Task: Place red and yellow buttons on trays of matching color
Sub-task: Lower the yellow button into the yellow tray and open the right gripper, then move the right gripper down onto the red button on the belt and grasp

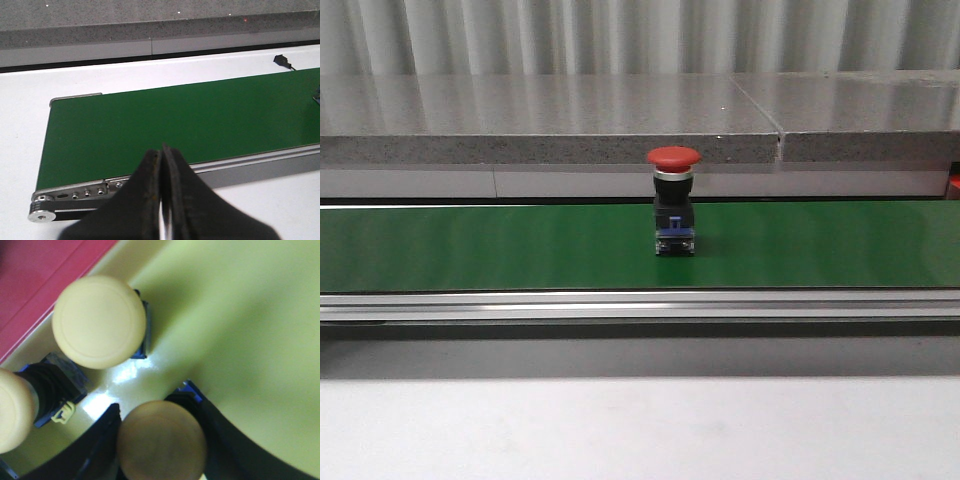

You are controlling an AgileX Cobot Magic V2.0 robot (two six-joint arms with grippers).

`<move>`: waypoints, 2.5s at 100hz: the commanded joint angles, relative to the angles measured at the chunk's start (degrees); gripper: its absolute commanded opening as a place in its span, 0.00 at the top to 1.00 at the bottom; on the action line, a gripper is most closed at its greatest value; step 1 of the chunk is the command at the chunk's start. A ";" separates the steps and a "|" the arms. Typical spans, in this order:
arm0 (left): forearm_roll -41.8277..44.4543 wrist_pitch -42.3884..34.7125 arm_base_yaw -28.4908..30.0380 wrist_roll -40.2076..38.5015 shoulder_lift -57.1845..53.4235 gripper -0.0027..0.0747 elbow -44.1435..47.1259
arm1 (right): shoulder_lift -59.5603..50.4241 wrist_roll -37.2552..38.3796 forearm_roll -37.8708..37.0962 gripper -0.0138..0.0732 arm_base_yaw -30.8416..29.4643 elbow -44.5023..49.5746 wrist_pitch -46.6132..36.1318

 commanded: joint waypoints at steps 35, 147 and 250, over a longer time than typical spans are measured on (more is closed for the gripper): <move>-0.15 -4.07 -0.47 -0.10 0.36 0.99 -1.51 | -3.38 0.14 0.20 0.27 -0.38 -1.21 -1.17; -0.15 -4.07 -0.47 -0.10 0.36 0.99 -1.51 | -23.61 -4.87 1.14 0.27 29.18 -10.90 15.71; -0.15 -4.07 -0.47 -0.10 0.36 0.99 -1.51 | -5.84 -17.12 9.39 0.27 48.90 -20.80 21.97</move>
